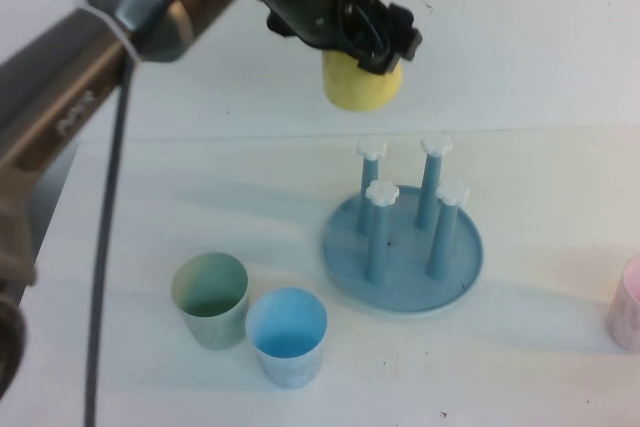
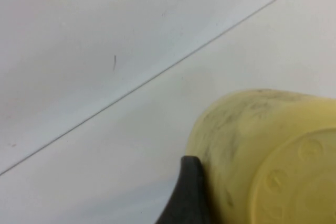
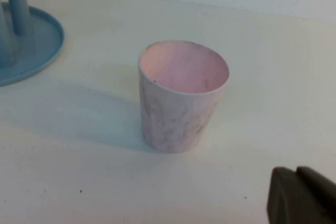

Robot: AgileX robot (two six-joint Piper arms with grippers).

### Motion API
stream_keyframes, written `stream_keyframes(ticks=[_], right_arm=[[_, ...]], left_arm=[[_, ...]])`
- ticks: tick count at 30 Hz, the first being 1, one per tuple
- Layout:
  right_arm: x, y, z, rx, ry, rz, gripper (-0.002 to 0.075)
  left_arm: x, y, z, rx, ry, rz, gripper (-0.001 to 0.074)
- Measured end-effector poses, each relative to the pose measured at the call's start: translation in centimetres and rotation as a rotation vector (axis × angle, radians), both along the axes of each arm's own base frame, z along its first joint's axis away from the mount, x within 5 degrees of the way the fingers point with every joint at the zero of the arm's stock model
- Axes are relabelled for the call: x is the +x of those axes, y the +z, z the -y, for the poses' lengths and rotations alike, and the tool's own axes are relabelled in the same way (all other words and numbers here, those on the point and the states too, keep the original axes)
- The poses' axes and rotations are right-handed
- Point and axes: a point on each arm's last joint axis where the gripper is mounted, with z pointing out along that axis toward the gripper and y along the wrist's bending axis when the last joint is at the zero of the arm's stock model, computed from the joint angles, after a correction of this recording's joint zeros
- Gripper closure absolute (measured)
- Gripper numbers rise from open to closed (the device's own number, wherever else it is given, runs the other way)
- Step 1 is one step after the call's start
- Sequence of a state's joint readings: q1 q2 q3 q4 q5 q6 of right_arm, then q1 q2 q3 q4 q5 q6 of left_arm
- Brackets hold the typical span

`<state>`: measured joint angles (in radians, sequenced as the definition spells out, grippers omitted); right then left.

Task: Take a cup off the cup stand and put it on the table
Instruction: Hand over the cup

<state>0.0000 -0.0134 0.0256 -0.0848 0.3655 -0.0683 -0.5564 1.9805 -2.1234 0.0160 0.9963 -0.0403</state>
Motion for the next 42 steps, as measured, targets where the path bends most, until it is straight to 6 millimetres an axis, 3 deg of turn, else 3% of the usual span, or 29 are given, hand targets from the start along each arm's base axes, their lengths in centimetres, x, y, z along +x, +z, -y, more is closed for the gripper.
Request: stream_keyframes(ticks=[6, 14, 19, 26, 33, 42], right_arm=[[0.0, 0.0, 0.0, 0.000, 0.000, 0.000, 0.0727], [0.0, 0.0, 0.0, 0.000, 0.000, 0.000, 0.0727], [0.0, 0.0, 0.0, 0.016, -0.002, 0.005, 0.0727], [0.1, 0.4, -0.7, 0.282, -0.014, 0.042, 0.0727], [0.4, 1.8, -1.4, 0.725, -0.039, 0.165, 0.0727], [0.5, 2.4, -1.2, 0.783, -0.044, 0.235, 0.0727]], left_arm=[[-2.2, 3.4, -1.1, -0.049, -0.004, 0.021, 0.0160], [-3.9, 2.1, -1.0, -0.035, -0.068, -0.177, 0.0160], [-6.0, 1.7, -1.4, -0.076, -0.106, -0.261, 0.0160], [-10.1, -1.2, -2.2, -0.224, -0.135, -0.375, 0.0160], [-15.2, -5.4, -4.2, -0.363, -0.095, -0.514, 0.0160], [-19.4, -7.9, -5.6, -0.499, -0.088, -0.622, 0.0160]])
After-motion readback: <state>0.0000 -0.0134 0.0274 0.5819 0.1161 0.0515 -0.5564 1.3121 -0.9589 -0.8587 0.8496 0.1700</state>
